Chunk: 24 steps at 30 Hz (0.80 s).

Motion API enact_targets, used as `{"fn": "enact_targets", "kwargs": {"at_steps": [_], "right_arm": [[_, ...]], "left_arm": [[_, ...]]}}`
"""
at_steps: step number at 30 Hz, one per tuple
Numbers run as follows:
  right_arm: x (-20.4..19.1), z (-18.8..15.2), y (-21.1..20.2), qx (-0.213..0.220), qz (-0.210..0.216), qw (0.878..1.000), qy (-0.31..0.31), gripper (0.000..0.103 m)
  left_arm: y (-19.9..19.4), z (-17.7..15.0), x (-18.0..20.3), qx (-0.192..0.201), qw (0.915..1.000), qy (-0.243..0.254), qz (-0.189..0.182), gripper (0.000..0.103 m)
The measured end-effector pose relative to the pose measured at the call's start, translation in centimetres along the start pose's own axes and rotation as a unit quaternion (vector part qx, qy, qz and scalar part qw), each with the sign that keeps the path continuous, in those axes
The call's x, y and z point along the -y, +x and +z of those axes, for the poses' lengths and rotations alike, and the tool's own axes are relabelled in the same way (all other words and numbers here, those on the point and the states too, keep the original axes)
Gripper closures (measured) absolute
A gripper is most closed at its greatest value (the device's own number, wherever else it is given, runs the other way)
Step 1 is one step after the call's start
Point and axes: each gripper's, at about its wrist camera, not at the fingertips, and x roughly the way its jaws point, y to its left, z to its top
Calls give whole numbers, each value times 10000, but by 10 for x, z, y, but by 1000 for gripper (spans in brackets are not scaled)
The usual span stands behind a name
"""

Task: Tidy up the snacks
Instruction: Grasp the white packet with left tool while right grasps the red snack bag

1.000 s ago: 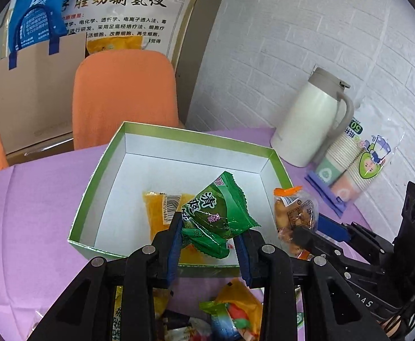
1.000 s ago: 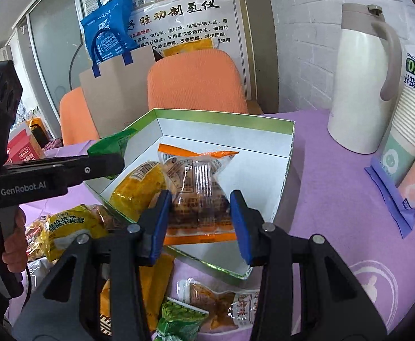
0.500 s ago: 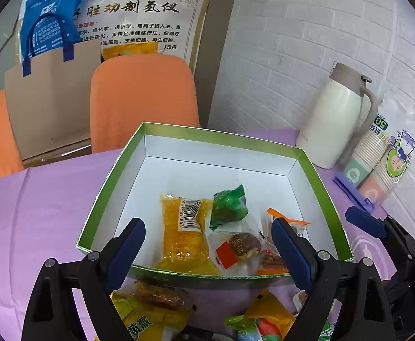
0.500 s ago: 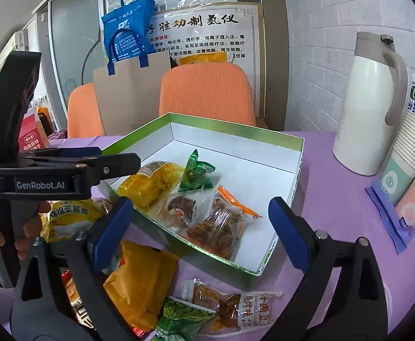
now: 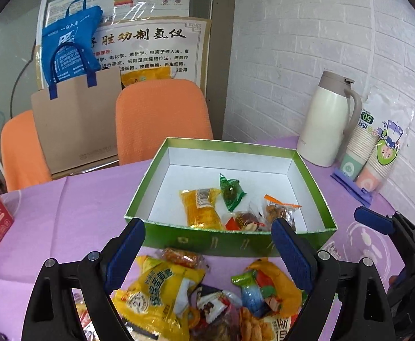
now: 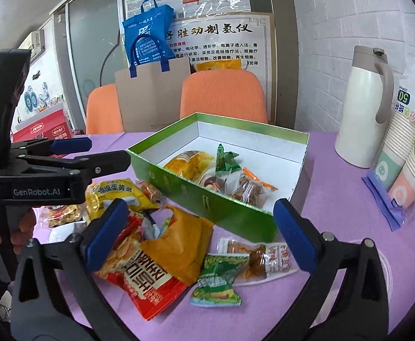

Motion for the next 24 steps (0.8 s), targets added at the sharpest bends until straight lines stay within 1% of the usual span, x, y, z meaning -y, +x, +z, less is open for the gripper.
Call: {"fn": "enact_targets", "kwargs": {"at_steps": [3,6,8,11,15,16,17,19,21,22,24], "right_arm": [[-6,-16,-9,-98,37,9999,-27,1],[-13,-38,-18,-215,-128,9996,-134,1],[-18,-53,-18,-373,-154,9991,-87,1],[-26,-71,-12,-672,68,9977,-19,1],[-47,-75,4,-974,223,9943,-385,1],[-53,-73,9,-1018,263,9931,-518,6],[-58,-72,11,-1046,286,9922,-623,12],[-65,-67,19,-1097,320,9902,-798,17],[-69,-67,27,-1162,292,9887,-903,18],[-71,-67,33,-1218,262,9877,-949,21],[-70,-69,41,-1361,194,9860,-943,47]], "left_arm": [[-19,-16,1,-39,9999,31,135,11],[-34,-39,-4,-76,9999,-43,93,11],[-41,-56,-11,-172,9998,-79,29,11],[-47,-81,-23,-387,9991,-186,54,11],[-56,-111,-45,-647,9972,-369,65,11],[-60,-117,-51,-679,9969,-396,49,11],[-65,-123,-56,-709,9966,-418,34,11],[-75,-133,-63,-704,9966,-426,-8,11],[-83,-142,-69,-681,9968,-406,-50,11],[-86,-145,-72,-690,9967,-413,-66,11],[-87,-151,-75,-723,9964,-417,-125,11]]}}
